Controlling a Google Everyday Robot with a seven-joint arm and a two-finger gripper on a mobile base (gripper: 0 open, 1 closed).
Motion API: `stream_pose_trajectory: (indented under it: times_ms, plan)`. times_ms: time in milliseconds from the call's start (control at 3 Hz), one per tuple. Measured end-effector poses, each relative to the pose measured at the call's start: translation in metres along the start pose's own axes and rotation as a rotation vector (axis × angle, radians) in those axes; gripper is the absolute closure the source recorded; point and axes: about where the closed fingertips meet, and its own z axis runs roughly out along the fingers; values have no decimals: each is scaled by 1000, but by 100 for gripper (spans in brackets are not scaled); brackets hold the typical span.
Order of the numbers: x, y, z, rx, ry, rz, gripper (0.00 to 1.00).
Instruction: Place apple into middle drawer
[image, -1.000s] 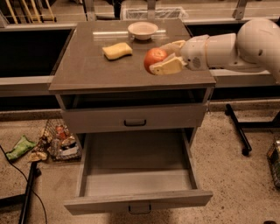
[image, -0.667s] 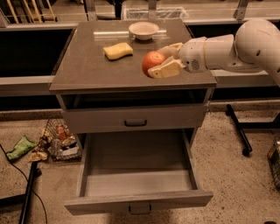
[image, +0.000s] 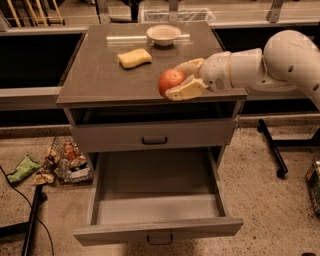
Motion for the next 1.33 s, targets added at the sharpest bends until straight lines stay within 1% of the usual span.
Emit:
stream_pose_trajectory:
  times_ms: [333, 667, 1000, 1333]
  plan:
    - [19, 41, 8, -38, -4, -24, 100]
    - [53, 86, 24, -81, 0, 8, 100]
    - [109, 133, 38, -105, 21, 103, 100]
    - [109, 133, 39, -105, 21, 103, 100]
